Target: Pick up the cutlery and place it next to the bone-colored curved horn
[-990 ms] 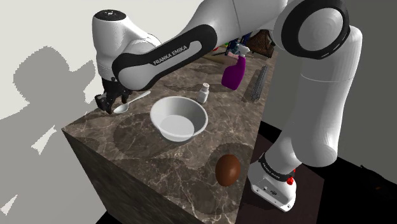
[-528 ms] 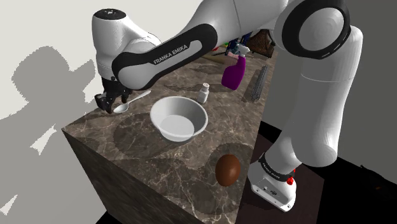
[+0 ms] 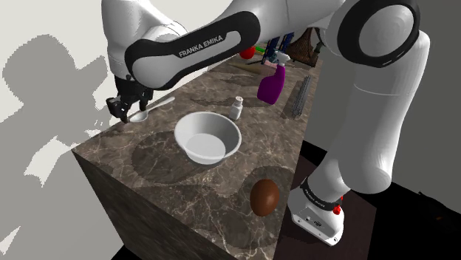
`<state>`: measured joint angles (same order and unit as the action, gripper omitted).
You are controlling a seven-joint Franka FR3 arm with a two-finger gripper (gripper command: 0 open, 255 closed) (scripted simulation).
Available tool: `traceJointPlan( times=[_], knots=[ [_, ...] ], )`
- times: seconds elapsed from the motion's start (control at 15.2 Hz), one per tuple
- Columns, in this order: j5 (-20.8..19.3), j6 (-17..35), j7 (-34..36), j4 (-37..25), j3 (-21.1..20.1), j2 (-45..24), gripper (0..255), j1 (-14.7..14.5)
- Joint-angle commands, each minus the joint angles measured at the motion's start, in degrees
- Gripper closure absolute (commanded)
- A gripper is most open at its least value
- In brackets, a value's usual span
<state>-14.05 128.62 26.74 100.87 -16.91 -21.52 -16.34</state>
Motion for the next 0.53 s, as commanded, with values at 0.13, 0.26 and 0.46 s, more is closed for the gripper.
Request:
traceJointPlan(
  times=[0.13, 0.26, 0.46],
  knots=[
    [0.81, -2.63, -0.74, -1.31, -0.32, 1.4, 255, 0.23],
    [1.14, -3.93, -1.04, -2.09, -0.45, 1.96, 255, 0.28],
    [1.6, -5.91, -1.47, -3.37, -0.63, 2.72, 255, 0.35]
  ],
)
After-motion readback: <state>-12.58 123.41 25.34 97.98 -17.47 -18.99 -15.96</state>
